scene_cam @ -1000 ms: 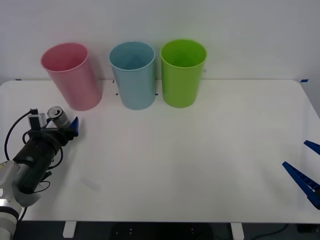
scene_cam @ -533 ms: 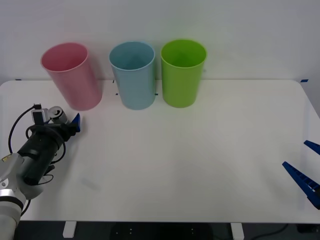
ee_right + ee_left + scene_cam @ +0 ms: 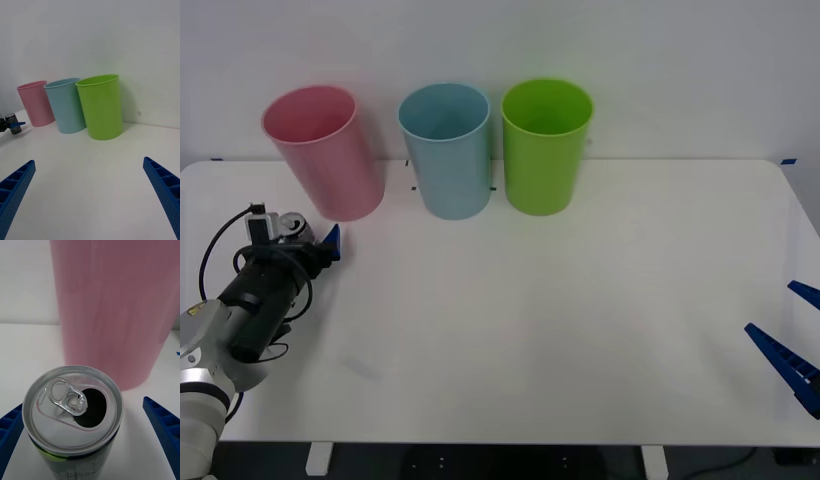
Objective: Grasp the object on the table and drop it into the matching bin: aluminum can to the light blue bin, PET bottle to the pink bin.
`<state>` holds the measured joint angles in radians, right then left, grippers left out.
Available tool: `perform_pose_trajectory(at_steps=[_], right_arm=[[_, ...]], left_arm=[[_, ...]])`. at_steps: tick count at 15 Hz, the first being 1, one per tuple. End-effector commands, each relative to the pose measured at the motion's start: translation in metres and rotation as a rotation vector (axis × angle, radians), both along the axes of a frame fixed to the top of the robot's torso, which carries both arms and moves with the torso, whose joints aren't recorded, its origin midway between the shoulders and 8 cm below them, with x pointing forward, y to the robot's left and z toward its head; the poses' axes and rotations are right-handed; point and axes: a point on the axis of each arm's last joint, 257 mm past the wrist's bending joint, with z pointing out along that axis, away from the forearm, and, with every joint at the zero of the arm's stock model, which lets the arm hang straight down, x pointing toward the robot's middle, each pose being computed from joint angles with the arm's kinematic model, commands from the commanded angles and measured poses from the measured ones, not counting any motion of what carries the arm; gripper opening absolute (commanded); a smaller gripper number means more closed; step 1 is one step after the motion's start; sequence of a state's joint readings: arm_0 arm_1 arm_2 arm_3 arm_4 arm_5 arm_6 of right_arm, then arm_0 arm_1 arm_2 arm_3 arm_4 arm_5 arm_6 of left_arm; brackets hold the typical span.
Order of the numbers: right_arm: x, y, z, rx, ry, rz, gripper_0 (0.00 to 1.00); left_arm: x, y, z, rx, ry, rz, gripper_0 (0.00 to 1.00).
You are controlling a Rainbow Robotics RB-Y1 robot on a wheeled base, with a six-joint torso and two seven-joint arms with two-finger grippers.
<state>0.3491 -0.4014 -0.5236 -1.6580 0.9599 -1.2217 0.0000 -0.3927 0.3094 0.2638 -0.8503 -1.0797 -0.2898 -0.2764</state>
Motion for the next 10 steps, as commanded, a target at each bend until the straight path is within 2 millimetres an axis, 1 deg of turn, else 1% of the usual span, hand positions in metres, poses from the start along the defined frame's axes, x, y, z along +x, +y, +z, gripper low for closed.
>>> perform_pose_trajectory(at_steps=[1, 2, 10], right_arm=[[0.0, 0.0, 0.0, 0.0, 0.0, 0.0, 1.0], [0.0, 0.0, 0.0, 0.0, 0.0, 0.0, 1.0], [0.0, 0.0, 0.0, 0.0, 0.0, 0.0, 1.0]], left_arm=[[-0.0009, 0.0004, -0.0028, 0.004, 0.006, 0.006, 0.06], [-0.0003, 0.0001, -0.0025, 0.009, 0.007, 0.006, 0.0], [-0.0009, -0.0043, -0.0028, 0.014, 0.005, -0.012, 0.0]])
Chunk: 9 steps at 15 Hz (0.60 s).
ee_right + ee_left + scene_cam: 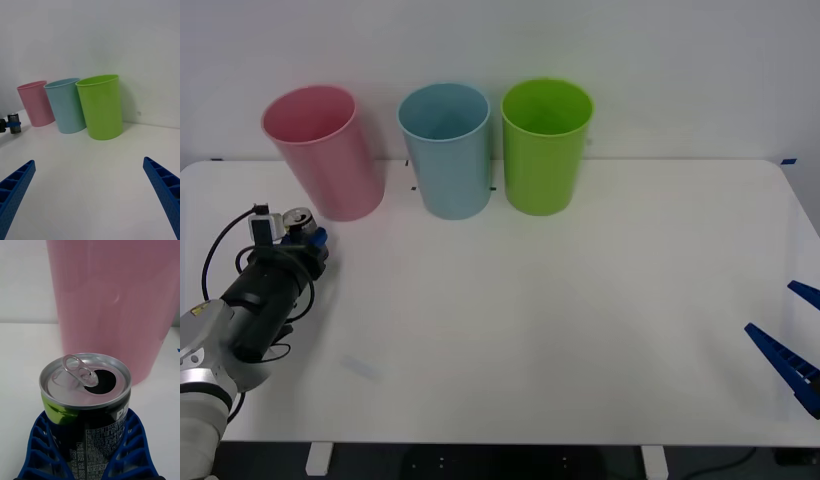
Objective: Grasp the object on the table and drop it into the matching bin: aluminum can to the light blue bin, PET bottle to the pink bin.
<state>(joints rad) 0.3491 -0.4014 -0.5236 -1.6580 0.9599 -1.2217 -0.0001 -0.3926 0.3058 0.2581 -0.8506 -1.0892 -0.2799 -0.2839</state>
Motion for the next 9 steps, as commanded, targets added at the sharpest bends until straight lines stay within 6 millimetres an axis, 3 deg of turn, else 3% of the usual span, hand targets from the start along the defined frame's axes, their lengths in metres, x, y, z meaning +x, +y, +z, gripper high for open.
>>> perform_pose_trajectory(at_steps=[1, 5, 9], right_arm=[[0.0, 0.0, 0.0, 0.0, 0.0, 0.0, 1.0], [0.0, 0.0, 0.0, 0.0, 0.0, 0.0, 1.0], [0.0, 0.0, 0.0, 0.0, 0.0, 0.0, 1.0]], left_arm=[[-0.001, -0.003, 0.001, -0.003, -0.006, -0.016, 0.0], [-0.007, -0.005, 0.008, 0.001, -0.031, -0.072, 0.0], [-0.019, -0.017, 0.032, -0.03, -0.097, -0.118, 0.0]])
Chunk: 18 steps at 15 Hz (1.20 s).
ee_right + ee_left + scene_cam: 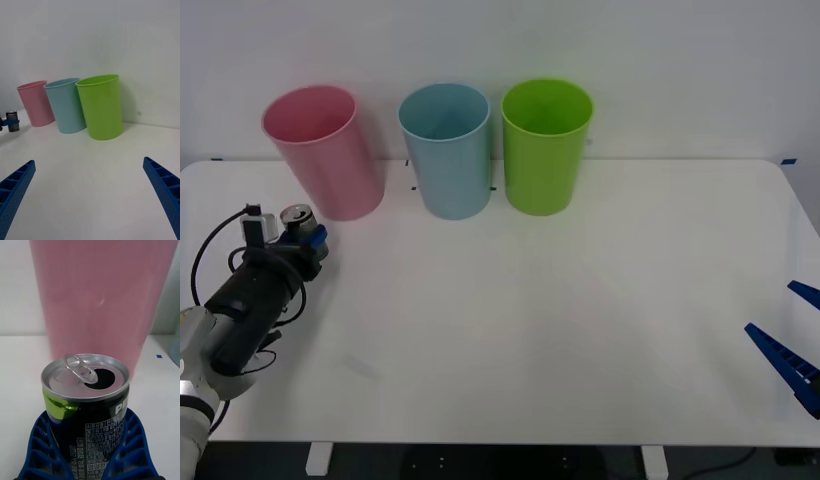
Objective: Grasp the object on the table and drop it into the matching bin: aluminum can to the light blue bin, PET bottle to the pink bin.
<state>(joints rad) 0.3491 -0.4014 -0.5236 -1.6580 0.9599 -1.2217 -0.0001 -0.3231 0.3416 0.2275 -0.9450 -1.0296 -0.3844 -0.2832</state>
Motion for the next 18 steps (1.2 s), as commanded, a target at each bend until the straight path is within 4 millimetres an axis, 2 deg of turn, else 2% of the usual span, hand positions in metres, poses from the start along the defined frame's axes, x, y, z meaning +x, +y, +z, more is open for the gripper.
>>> perform_pose_trajectory(at_steps=[1, 3, 9, 13, 16, 18], right_arm=[[0.0, 0.0, 0.0, 0.0, 0.0, 0.0, 1.0], [0.0, 0.0, 0.0, 0.0, 0.0, 0.0, 1.0], [0.0, 0.0, 0.0, 0.0, 0.0, 0.0, 1.0], [0.0, 0.0, 0.0, 0.0, 0.0, 0.0, 1.0], [0.0, 0.0, 0.0, 0.0, 0.0, 0.0, 1.0], [0.0, 0.0, 0.0, 0.0, 0.0, 0.0, 1.0]], left_arm=[[-0.01, -0.011, 0.02, -0.039, -0.049, -0.038, 0.0], [-0.015, -0.016, 0.032, -0.059, -0.072, -0.06, 0.0], [-0.037, -0.048, 0.095, -0.172, -0.184, -0.133, 0.0], [-0.06, -0.074, 0.148, -0.258, -0.262, -0.201, 0.0], [-0.072, -0.084, 0.179, -0.218, -0.316, -0.226, 0.0], [-0.079, -0.089, 0.207, -0.219, -0.361, -0.218, 0.0]])
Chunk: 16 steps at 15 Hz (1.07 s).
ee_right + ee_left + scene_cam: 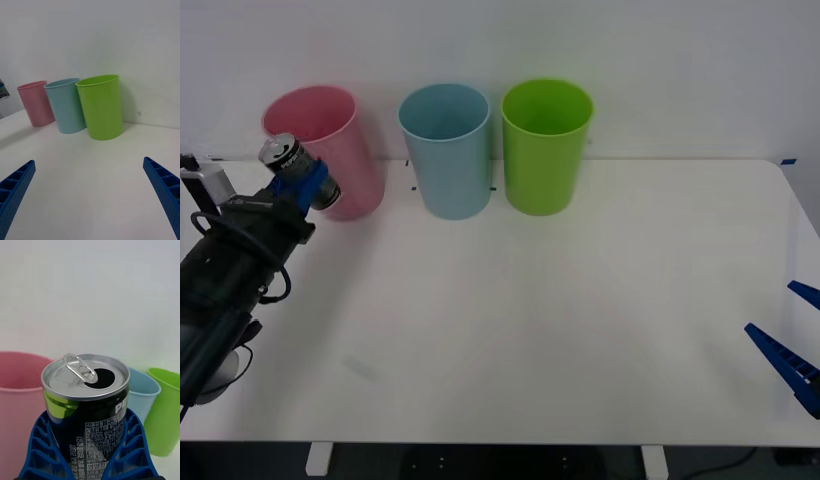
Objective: Grasp the object on the table and drop it into the matching bin: aluminum can to the light blue bin, PET bottle to the pink bin.
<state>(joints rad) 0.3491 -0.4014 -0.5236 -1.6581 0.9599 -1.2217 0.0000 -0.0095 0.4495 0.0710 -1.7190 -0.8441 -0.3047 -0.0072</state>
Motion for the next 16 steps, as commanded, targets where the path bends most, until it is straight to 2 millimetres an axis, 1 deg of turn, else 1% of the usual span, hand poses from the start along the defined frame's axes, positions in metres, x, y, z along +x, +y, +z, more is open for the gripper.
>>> perform_pose_trajectory(at_steps=[1, 2, 4, 6, 7, 9, 13, 16], right_arm=[[0.0, 0.0, 0.0, 0.0, 0.0, 0.0, 1.0], [0.0, 0.0, 0.0, 0.0, 0.0, 0.0, 1.0], [0.0, 0.0, 0.0, 0.0, 0.0, 0.0, 1.0], [0.0, 0.0, 0.0, 0.0, 0.0, 0.0, 1.0], [0.0, 0.0, 0.0, 0.0, 0.0, 0.0, 1.0], [0.0, 0.0, 0.0, 0.0, 0.0, 0.0, 1.0], [0.0, 0.0, 0.0, 0.0, 0.0, 0.0, 1.0], [0.0, 0.0, 0.0, 0.0, 0.0, 0.0, 1.0]], left_arm=[[-0.006, -0.005, 0.033, -0.017, -0.047, 0.022, 0.0], [-0.004, -0.008, 0.038, -0.025, -0.053, 0.026, 0.0], [0.007, -0.017, 0.05, -0.04, -0.064, 0.038, 0.0], [0.019, -0.027, 0.063, -0.061, -0.072, 0.049, 0.0], [0.029, -0.036, 0.065, -0.064, -0.07, 0.039, 0.0], [0.052, -0.049, 0.069, -0.062, -0.064, 0.022, 0.0], [0.1, -0.07, 0.088, -0.056, -0.056, 0.007, 0.0], [0.133, -0.088, 0.091, -0.024, -0.034, 0.015, 0.0]])
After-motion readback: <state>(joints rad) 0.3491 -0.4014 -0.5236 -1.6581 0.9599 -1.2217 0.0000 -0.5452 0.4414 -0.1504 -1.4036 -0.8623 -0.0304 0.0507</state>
